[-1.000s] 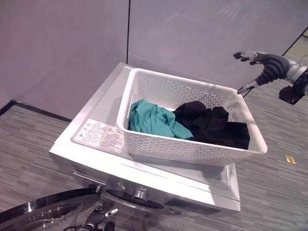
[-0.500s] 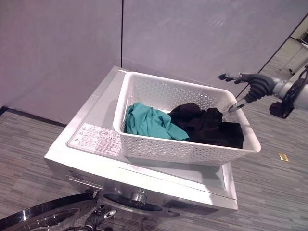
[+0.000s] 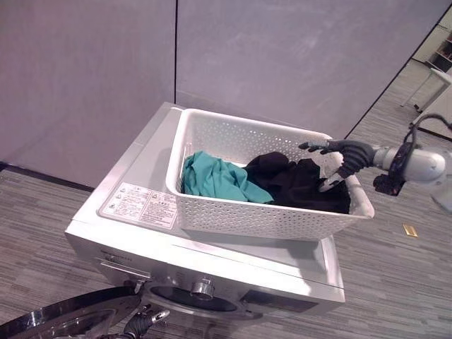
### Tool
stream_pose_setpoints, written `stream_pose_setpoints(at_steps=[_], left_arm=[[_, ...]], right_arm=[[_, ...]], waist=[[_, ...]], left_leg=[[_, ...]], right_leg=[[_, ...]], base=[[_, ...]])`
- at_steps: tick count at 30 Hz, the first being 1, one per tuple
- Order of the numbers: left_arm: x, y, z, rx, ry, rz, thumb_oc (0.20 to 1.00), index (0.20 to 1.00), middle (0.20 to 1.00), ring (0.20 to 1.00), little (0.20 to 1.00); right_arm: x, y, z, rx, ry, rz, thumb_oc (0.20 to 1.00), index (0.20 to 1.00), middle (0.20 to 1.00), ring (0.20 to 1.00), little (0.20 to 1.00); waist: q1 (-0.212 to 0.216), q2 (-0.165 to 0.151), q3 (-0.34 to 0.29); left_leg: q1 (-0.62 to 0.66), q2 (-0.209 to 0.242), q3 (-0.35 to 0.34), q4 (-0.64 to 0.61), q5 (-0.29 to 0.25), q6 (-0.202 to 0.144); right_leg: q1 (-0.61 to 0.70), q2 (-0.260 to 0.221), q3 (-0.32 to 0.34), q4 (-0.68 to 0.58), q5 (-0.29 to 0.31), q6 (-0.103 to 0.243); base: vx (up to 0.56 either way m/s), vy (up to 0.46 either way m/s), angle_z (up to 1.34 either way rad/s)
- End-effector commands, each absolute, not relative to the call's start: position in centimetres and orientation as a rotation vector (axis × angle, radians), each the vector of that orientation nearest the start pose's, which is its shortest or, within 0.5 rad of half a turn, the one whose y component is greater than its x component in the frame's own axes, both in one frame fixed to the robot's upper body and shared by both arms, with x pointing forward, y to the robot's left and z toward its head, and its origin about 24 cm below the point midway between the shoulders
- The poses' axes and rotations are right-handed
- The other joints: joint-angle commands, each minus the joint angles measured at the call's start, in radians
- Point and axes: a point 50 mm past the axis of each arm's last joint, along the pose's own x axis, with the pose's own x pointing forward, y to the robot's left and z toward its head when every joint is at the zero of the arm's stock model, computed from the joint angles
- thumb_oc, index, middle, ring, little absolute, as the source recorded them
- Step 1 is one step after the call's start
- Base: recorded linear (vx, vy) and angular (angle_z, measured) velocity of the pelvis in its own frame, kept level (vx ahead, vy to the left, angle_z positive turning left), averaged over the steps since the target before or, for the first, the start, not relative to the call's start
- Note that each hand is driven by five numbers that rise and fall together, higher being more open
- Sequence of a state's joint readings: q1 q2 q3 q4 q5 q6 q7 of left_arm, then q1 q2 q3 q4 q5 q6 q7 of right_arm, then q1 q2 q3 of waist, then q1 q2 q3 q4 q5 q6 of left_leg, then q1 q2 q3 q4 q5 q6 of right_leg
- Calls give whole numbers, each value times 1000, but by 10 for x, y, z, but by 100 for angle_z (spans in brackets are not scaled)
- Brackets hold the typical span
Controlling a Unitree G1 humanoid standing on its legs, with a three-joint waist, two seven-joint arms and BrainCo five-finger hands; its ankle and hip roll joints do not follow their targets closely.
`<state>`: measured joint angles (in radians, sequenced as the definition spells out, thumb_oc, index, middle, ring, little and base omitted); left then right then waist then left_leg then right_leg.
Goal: Grab the laundry basket,head to the washer,open it,put in the laundry and shut it.
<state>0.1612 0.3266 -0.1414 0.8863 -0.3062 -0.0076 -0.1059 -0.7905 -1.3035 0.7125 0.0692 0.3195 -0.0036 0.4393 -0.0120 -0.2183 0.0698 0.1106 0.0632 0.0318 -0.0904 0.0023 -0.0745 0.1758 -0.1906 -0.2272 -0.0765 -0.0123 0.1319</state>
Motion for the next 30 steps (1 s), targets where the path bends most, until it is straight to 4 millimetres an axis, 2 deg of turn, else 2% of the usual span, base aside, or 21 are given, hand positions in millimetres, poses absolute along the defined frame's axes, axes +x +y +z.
stream_pose_setpoints(at_steps=[1, 7, 12, 18, 24, 25, 26, 27, 30], left_arm=[[82, 236, -148, 25, 1087, 30, 1000, 1000, 1000, 1000, 1000], [84, 236, -147, 19, 1075, 31, 1000, 1000, 1000, 1000, 1000], [87, 236, -146, 16, 1063, 37, 1000, 1000, 1000, 1000, 1000], [114, 234, -135, 41, 974, -13, 1000, 1000, 1000, 1000, 1000], [132, 232, -128, 47, 921, -20, 1000, 1000, 1000, 1000, 1000], [135, 232, -127, 48, 913, -15, 1000, 1000, 1000, 1000, 1000], [137, 231, -127, 45, 907, -14, 1000, 1000, 1000, 1000, 1000], [139, 231, -126, 43, 904, -11, 1000, 1000, 1000, 1000, 1000], [142, 232, -126, 46, 902, 4, 1000, 1000, 1000, 1000, 1000]], right_arm=[[318, -244, 218, -1191, 56, 599, 1000, 1000, 1000, 1000, 1000], [320, -257, 203, -1193, 131, 575, 1000, 1000, 1000, 1000, 1000], [323, -260, 192, -1203, 185, 582, 1000, 1000, 1000, 1000, 1000], [321, -251, 161, -1359, 314, 718, 1000, 1000, 1000, 1000, 1000], [319, -242, 148, -1376, 347, 772, 1000, 1000, 1000, 1000, 1000], [320, -241, 146, -1375, 345, 773, 912, 912, 912, 912, 912], [320, -240, 147, -1369, 333, 771, 580, 580, 580, 580, 580], [322, -238, 146, -1358, 321, 757, 200, 200, 200, 200, 200], [328, -236, 155, -1320, 259, 689, 200, 200, 200, 200, 200]], waist=[[63, -32, -48], [78, -37, -33], [93, -44, -16], [150, -74, 92], [173, -77, 159], [175, -77, 168], [174, -75, 171], [173, -73, 175], [163, -65, 173]], left_leg=[[-6, 41, -10, 92, -124, 52], [-39, 28, -32, 92, -116, 53], [-65, 25, -50, 93, -108, 51], [-153, 44, -102, 114, -79, 34], [-191, 56, -124, 116, -59, 20], [-195, 57, -128, 114, -54, 18], [-197, 59, -132, 111, -52, 16], [-198, 60, -135, 108, -50, 15], [-200, 64, -142, 99, -43, 13]], right_leg=[[-159, -121, -51, 168, 74, 104], [-169, -137, -86, 160, 83, 108], [-178, -141, -106, 166, 80, 107], [-201, -130, -155, 159, 79, 95], [-205, -115, -175, 146, 74, 83], [-204, -112, -177, 144, 73, 82], [-203, -110, -177, 142, 72, 80], [-203, -107, -178, 140, 71, 78], [-200, -102, -181, 136, 66, 72]], base=[[-9, 15, 10], [-8, 8, 13], [-10, -11, 14], [-73, -82, 26], [-66, -67, 12], [-38, -52, -1], [-29, -44, 1], [-18, -39, 4], [-5, -10, 1]])
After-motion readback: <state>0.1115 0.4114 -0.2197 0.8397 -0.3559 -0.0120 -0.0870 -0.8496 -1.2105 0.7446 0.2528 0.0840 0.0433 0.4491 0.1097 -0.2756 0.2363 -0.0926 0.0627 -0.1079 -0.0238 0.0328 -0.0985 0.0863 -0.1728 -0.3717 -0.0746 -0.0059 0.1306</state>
